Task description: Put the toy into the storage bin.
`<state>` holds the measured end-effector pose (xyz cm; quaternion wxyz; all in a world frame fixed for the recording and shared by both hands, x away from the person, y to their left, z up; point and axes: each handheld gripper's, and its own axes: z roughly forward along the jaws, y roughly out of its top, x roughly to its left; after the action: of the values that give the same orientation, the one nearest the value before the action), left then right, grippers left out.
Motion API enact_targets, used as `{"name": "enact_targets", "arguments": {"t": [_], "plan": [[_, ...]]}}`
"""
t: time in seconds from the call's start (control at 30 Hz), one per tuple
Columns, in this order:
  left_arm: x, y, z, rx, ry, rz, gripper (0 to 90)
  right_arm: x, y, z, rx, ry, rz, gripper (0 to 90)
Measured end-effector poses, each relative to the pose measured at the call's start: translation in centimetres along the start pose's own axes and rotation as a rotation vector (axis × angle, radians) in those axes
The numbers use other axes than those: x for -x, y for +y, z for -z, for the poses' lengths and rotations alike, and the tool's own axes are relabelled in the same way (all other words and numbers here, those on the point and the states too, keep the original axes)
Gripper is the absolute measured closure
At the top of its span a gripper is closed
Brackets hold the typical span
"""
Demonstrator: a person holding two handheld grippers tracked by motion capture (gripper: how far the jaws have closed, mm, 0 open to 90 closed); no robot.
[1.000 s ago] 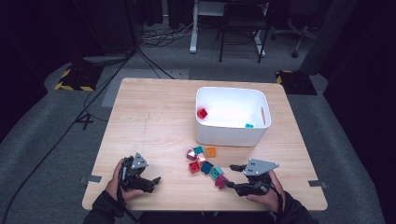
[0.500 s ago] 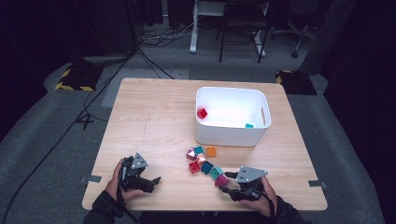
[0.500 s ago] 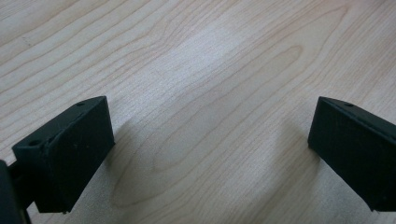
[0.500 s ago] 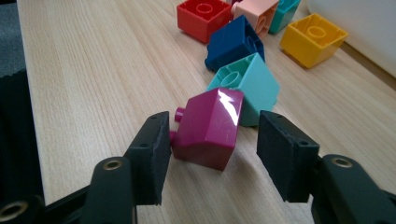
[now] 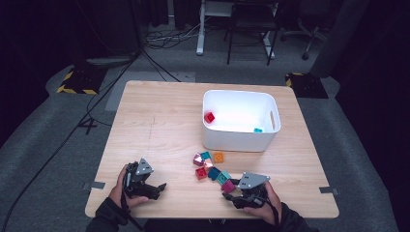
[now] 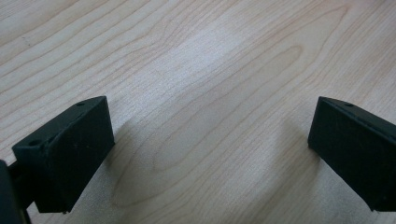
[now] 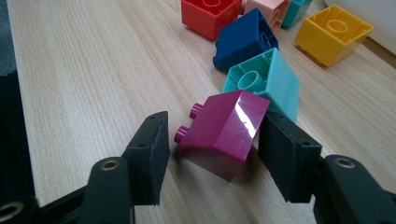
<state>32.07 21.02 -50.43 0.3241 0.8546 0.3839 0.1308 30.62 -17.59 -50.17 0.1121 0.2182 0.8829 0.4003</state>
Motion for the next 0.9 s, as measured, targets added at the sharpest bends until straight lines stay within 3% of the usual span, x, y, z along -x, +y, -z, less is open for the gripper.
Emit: {"name": "enact_targets", "arguments": {"t": [0.2,0.23,0.37,0.57,0.67,0.9], "plan": [[0.0,0.0,0.0,0.000,-0.002,0.003,0.5,0.1,0.0,-0.1,0.006,0.002,0.002,48.7],[0.0,0.0,0.0,0.000,-0.002,0.001,0.5,0.1,0.0,0.0,0.009,0.014,0.000,55.1],[0.0,0.0,0.0,0.000,0.000,-0.001,0.5,0.1,0.0,0.1,0.004,0.007,-0.014,55.8],[0.0,0.0,0.0,-0.001,0.000,0.001,0.5,0.3,-0.2,0.4,0.004,0.001,0.007,56.1],[0.0,0.0,0.0,0.000,-0.002,0.004,0.5,0.6,-0.4,1.1,0.013,0.008,-0.009,56.1],[0.0,0.0,0.0,0.002,-0.001,0.002,0.5,1.9,-0.2,3.0,0.034,0.005,0.030,56.2]]}}
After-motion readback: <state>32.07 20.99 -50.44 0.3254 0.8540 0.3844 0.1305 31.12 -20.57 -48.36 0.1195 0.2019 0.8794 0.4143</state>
